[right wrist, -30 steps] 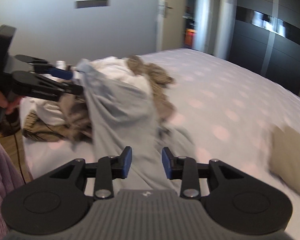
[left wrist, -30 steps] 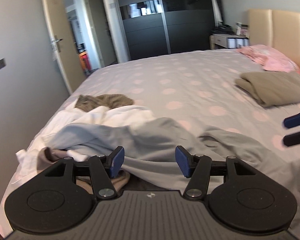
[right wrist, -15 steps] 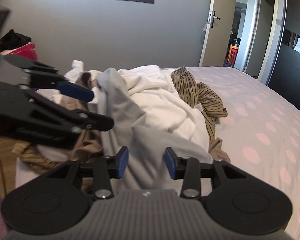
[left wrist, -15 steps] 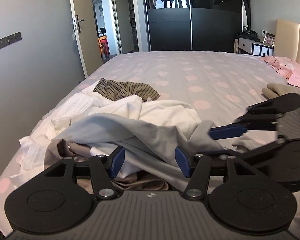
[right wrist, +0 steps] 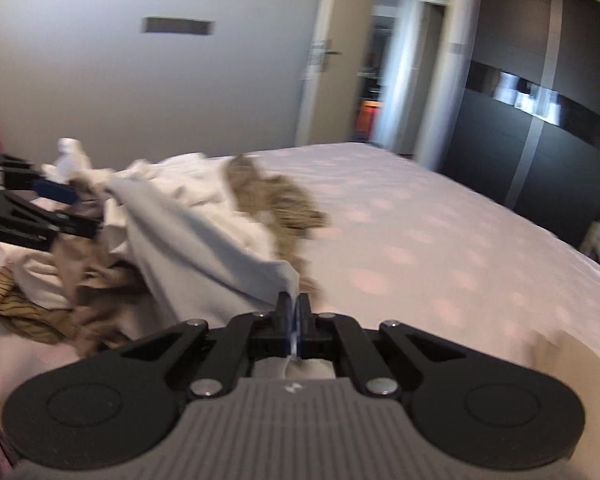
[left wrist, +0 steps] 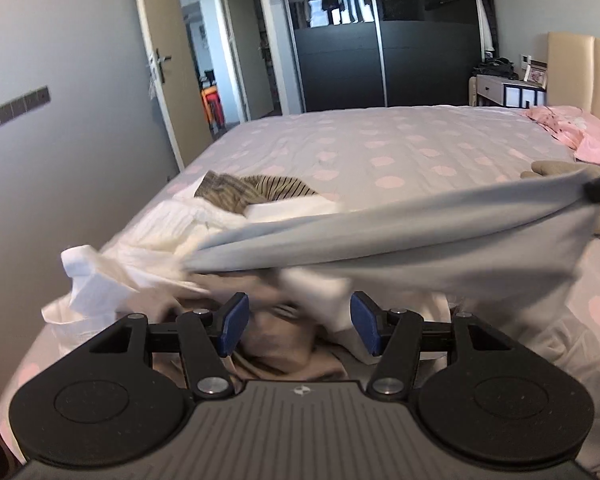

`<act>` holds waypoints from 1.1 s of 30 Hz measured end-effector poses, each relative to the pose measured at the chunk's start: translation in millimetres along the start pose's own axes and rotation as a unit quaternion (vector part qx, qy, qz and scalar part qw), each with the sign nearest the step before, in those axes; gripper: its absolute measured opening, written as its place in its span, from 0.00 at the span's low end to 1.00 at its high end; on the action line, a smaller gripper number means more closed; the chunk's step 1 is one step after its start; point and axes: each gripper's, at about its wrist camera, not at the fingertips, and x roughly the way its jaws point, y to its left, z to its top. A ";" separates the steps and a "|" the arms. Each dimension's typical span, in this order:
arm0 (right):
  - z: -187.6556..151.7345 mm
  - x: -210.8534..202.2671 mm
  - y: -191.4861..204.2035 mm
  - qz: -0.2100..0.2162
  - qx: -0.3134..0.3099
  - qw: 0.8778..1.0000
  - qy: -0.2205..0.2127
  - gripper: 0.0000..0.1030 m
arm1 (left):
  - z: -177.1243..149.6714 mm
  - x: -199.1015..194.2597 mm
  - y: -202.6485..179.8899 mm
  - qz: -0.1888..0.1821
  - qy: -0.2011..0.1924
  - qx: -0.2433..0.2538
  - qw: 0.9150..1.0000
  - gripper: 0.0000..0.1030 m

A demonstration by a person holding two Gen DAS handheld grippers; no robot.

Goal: Fold clothes

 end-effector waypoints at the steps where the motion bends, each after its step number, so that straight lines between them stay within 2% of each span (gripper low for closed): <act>1: -5.4 -13.6 -11.7 -0.016 0.007 1.000 0.001 0.02 | -0.5 -2.6 -4.2 0.001 -0.005 0.008 1.000 0.55; 4: -21.6 -51.5 -44.9 -0.070 0.025 0.997 0.002 0.02 | -4.2 -6.1 -18.5 0.001 -0.016 0.038 0.999 0.60; 7: -40.0 -83.9 -81.2 -0.131 0.052 0.990 0.012 0.02 | -10.0 -4.7 -34.7 -0.005 -0.017 0.073 0.997 0.60; 11: -75.6 -113.7 -130.9 -0.223 0.082 0.970 0.043 0.02 | -16.1 -1.0 -55.9 -0.034 -0.013 0.105 0.994 0.65; 14: -105.8 -125.4 -164.2 -0.261 0.119 0.955 0.079 0.02 | -17.4 5.9 -72.4 -0.057 -0.017 0.122 0.991 0.73; 17: -125.5 -122.9 -173.9 -0.243 0.141 0.953 0.113 0.03 | -12.9 22.0 -88.4 -0.085 0.001 0.126 0.988 0.73; 20: -131.2 -113.9 -166.7 -0.215 0.141 0.959 0.118 0.15 | -6.4 49.2 -99.9 -0.086 0.021 0.098 0.991 0.74; 21: -129.1 -109.6 -161.6 -0.209 0.130 0.962 0.115 0.34 | -4.2 59.8 -102.8 -0.084 0.026 0.085 0.992 0.75; 22: -126.5 -105.3 -156.3 -0.201 0.120 0.966 0.110 0.49 | -2.7 71.0 -105.2 -0.084 0.033 0.068 0.994 0.76; 25: -120.3 -92.2 -137.2 -0.168 0.092 0.977 0.093 0.51 | -3.5 106.1 -109.9 -0.093 0.058 0.012 0.994 0.76; 27: -119.5 -82.9 -130.0 -0.149 0.078 0.982 0.087 0.51 | -5.7 128.4 -113.4 -0.079 0.072 -0.016 0.994 0.76; 30: -122.1 -68.9 -126.9 -0.128 0.076 0.984 0.095 0.51 | -7.0 155.2 -121.9 -0.078 0.079 -0.015 0.994 0.74; 33: -125.5 -56.0 -127.9 -0.119 0.078 0.985 0.101 0.52 | -4.5 173.0 -128.1 -0.068 0.093 -0.012 0.993 0.60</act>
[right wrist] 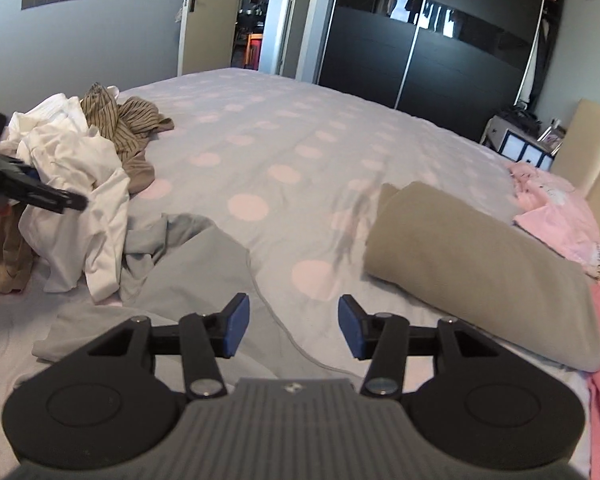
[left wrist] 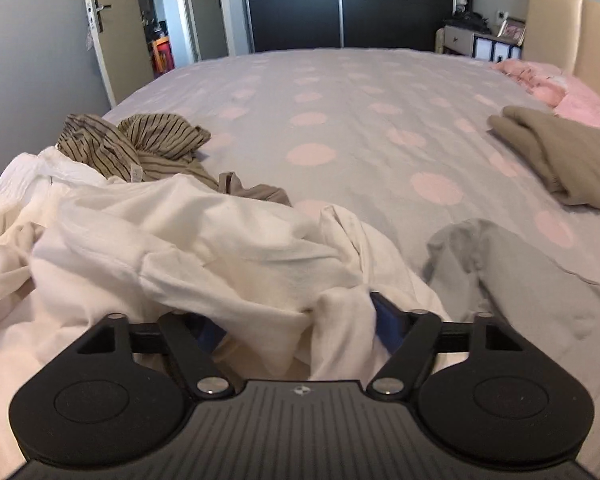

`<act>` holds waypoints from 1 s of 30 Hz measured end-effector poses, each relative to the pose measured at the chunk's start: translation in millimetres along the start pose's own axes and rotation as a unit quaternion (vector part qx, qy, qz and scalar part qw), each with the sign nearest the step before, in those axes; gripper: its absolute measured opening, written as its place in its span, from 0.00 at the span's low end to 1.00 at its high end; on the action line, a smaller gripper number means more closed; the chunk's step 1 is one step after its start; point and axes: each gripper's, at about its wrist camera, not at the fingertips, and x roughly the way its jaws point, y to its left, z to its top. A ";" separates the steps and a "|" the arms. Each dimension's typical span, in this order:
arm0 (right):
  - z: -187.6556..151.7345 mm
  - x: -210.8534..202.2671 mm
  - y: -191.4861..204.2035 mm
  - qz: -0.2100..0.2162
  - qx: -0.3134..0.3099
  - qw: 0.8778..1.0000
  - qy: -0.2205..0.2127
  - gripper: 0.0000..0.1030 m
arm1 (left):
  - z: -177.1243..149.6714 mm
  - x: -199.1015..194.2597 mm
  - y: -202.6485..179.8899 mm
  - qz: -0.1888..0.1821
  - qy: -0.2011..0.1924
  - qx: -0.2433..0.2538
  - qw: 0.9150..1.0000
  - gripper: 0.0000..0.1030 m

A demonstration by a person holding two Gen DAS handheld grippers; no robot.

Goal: Fold clothes

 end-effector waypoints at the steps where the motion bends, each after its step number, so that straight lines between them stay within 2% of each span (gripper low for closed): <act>1: -0.6 4.1 0.4 0.000 0.002 1.000 0.002 0.53 | 1.5 3.0 -0.8 -0.005 0.005 0.005 1.000 0.48; 2: -1.8 8.1 1.0 0.000 0.007 1.000 0.004 0.53 | 3.2 4.9 -2.0 -0.015 0.008 0.014 1.000 0.31; 3: -4.1 11.9 2.2 0.002 0.016 1.000 0.006 0.53 | 4.3 5.4 -2.8 -0.021 0.009 0.023 0.999 0.25; 5: -9.8 18.2 6.5 0.005 0.041 0.999 0.011 0.53 | 4.6 1.7 -3.7 -0.018 0.006 0.040 0.999 0.20; 9: -21.8 25.7 27.2 0.028 0.102 0.994 0.016 0.54 | 5.5 -16.6 5.0 0.030 -0.013 0.063 0.997 0.13; 11: -26.9 26.0 46.5 0.053 0.078 0.995 0.018 0.56 | 12.4 -30.6 20.7 0.058 -0.018 0.065 0.996 0.12; 14: -35.1 20.5 72.1 0.069 0.002 0.998 0.014 0.57 | 30.2 -56.6 54.2 0.113 -0.029 0.061 0.991 0.11; 16: -37.3 15.7 73.7 0.066 -0.014 0.998 0.011 0.58 | 49.2 -76.5 86.0 0.161 -0.043 0.050 0.985 0.11; 18: -37.0 13.8 65.4 0.067 0.009 0.998 0.013 0.61 | 70.6 -98.5 123.7 0.212 -0.056 0.025 0.975 0.10; 22: -36.6 12.9 44.3 0.058 0.068 0.996 0.022 0.61 | 107.1 -137.7 189.1 0.312 -0.076 -0.008 0.947 0.09; 25: -37.0 11.5 38.2 0.055 0.083 0.995 0.025 0.62 | 120.3 -144.7 226.1 0.346 -0.030 -0.060 0.936 0.12; 26: -37.3 11.1 38.0 0.056 0.084 0.995 0.027 0.62 | 119.5 -144.0 232.2 0.338 -0.011 -0.079 0.938 0.14; 28: -38.3 10.5 39.1 0.058 0.081 0.995 0.030 0.63 | 112.5 -143.5 233.3 0.303 0.012 -0.101 0.947 0.19; 30: -39.4 9.3 41.4 0.059 0.073 0.995 0.032 0.64 | 101.3 -144.8 218.4 0.274 0.002 -0.081 0.958 0.32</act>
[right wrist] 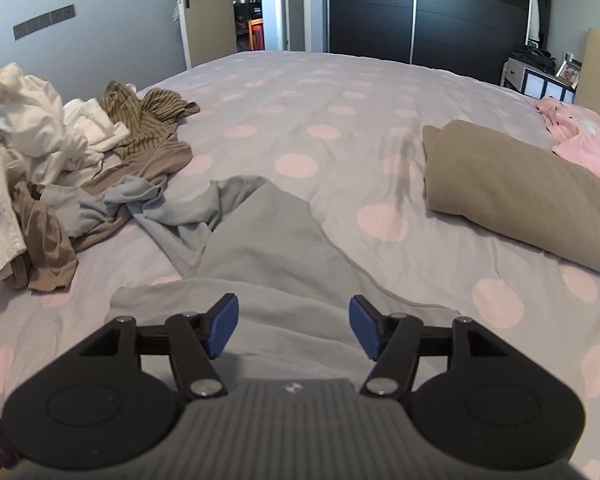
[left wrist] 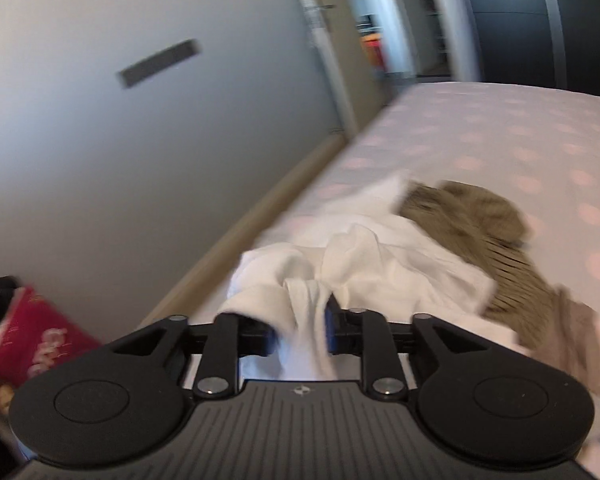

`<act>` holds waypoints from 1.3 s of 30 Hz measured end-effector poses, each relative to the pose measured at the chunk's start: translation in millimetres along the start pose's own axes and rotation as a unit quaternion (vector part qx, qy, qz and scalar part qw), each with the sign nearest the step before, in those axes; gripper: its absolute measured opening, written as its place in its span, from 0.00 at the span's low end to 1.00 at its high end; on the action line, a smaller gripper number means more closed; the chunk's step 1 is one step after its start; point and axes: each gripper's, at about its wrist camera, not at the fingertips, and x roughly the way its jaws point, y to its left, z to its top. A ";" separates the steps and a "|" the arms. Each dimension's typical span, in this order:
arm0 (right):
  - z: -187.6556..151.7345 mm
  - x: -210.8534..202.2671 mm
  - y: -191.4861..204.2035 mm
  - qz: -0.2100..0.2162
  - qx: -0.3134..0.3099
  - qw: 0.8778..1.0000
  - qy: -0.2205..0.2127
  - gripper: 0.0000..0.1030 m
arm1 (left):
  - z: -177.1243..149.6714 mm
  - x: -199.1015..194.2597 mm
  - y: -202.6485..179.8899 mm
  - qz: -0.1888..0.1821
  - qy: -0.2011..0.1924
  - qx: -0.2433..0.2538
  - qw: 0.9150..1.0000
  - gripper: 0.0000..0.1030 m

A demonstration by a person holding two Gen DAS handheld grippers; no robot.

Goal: Fold clothes

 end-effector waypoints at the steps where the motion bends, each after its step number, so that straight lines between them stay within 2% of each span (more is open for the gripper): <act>1: -0.7 -0.6 0.8 0.001 -0.003 1.000 0.001 0.65 | -6.0 -6.2 -7.0 -0.007 -0.012 0.010 1.000 0.45; 2: -1.3 -1.6 1.1 0.002 -0.005 1.000 0.001 0.65 | -11.4 -13.2 -14.4 -0.015 -0.024 0.020 0.999 0.58; 3: -1.9 -2.4 1.2 0.003 -0.007 1.000 0.002 0.65 | -16.9 -20.2 -21.8 -0.024 -0.035 0.029 0.999 0.61; 8: -5.9 -5.7 0.7 0.005 -0.008 1.000 0.005 0.66 | -36.8 -55.4 -56.9 -0.110 -0.062 0.042 0.991 0.62; 12: -10.6 -10.0 4.4 0.024 -0.004 1.000 0.009 0.66 | -56.5 -78.2 -90.1 -0.189 -0.083 0.058 0.977 0.64; 14: -14.9 -12.0 8.8 0.045 -0.006 0.999 0.014 0.66 | -69.0 -86.4 -109.1 -0.226 -0.084 0.069 0.968 0.64; 18: -29.3 -9.4 20.0 0.070 -0.017 0.997 0.036 0.76 | -98.4 -95.6 -157.8 -0.299 -0.076 0.098 0.946 0.64; 23: -46.9 -0.9 25.1 0.077 -0.023 0.994 0.077 0.74 | -141.9 -108.9 -216.2 -0.363 -0.065 0.155 0.917 0.64; 25: -52.6 -0.7 26.9 0.073 -0.029 0.993 0.090 0.55 | -163.0 -119.8 -233.9 -0.382 -0.064 0.183 0.904 0.64; 26: -55.2 -0.3 27.5 0.068 -0.035 0.992 0.098 0.48 | -171.8 -123.2 -242.1 -0.391 -0.065 0.197 0.897 0.64; 27: -57.9 0.5 27.5 0.061 -0.040 0.992 0.107 0.29 | -178.9 -125.2 -250.4 -0.399 -0.065 0.211 0.890 0.64; 28: -60.8 0.7 26.3 0.058 -0.043 0.990 0.119 0.18 | -186.5 -128.1 -258.0 -0.404 -0.064 0.225 0.884 0.64; 30: -66.4 -1.6 23.0 0.059 -0.040 0.989 0.132 0.12 | -200.7 -131.9 -269.5 -0.415 -0.060 0.247 0.874 0.64; 33: -72.6 -9.5 20.8 0.070 -0.043 0.986 0.147 0.09 | -218.8 -131.9 -284.7 -0.426 -0.046 0.275 0.861 0.64; 36: -80.9 -19.7 21.4 0.084 -0.044 0.980 0.174 0.08 | -226.7 -130.0 -295.4 -0.430 -0.037 0.289 0.854 0.64; 39: -88.8 -29.5 22.2 0.092 -0.053 0.975 0.196 0.08 | -222.9 -127.5 -301.9 -0.431 -0.038 0.292 0.853 0.64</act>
